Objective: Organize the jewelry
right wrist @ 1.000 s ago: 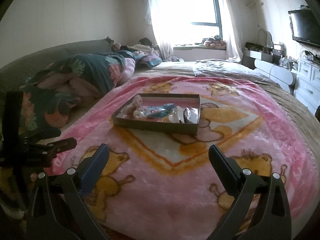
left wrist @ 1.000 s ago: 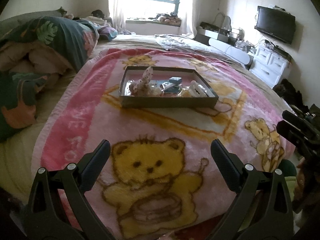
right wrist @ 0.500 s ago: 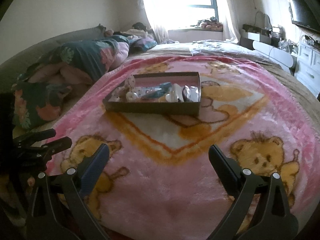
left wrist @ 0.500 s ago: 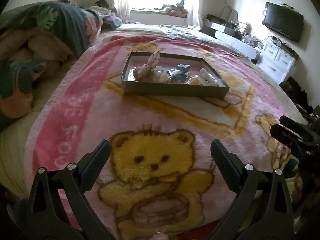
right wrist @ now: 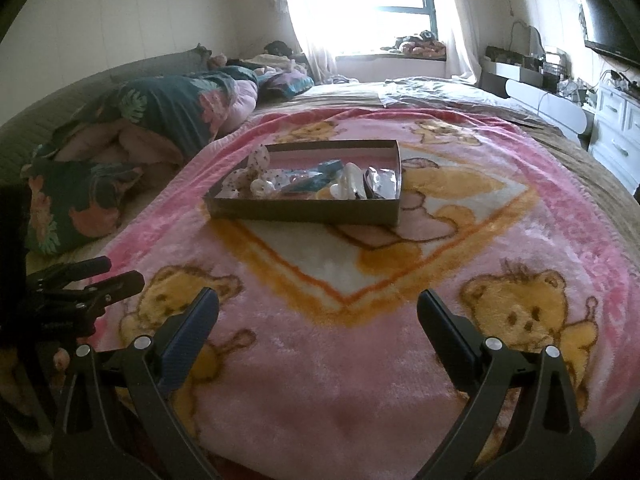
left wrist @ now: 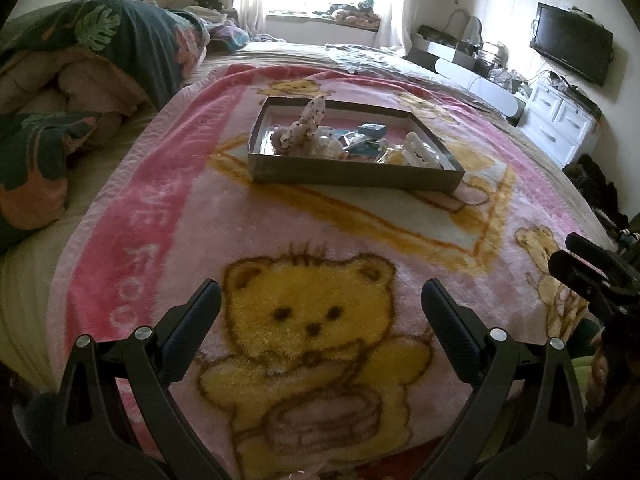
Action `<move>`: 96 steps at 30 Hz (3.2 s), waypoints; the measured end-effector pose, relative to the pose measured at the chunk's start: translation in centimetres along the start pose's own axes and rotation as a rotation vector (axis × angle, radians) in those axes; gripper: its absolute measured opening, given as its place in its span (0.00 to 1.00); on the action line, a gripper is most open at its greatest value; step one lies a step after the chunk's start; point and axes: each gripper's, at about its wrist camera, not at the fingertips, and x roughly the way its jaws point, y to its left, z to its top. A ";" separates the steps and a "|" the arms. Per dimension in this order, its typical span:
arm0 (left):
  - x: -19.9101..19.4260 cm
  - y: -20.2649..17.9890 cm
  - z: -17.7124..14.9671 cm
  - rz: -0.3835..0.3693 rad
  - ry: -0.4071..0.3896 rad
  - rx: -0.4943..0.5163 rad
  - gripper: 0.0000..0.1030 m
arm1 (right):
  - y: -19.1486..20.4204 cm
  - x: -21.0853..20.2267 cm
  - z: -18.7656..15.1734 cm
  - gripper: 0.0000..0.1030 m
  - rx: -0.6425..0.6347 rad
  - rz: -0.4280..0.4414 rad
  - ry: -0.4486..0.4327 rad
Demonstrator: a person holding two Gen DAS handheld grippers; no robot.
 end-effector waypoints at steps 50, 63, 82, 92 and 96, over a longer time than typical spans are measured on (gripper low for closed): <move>-0.4 0.3 0.2 0.003 -0.003 -0.005 0.91 | 0.5 -1.4 0.4 0.96 -0.022 -0.007 -0.010; -0.5 0.4 0.3 0.003 -0.005 0.001 0.91 | 0.2 -1.6 0.4 0.96 -0.018 -0.010 -0.013; -0.7 0.7 0.3 0.012 0.000 -0.001 0.91 | -0.3 -1.6 0.3 0.96 -0.017 -0.011 -0.005; -0.6 0.7 0.3 0.012 -0.002 0.002 0.91 | -0.2 -1.5 0.2 0.96 -0.017 -0.011 0.000; -0.6 0.9 0.3 0.015 0.001 -0.003 0.91 | -0.1 -1.3 0.2 0.96 -0.017 -0.011 0.004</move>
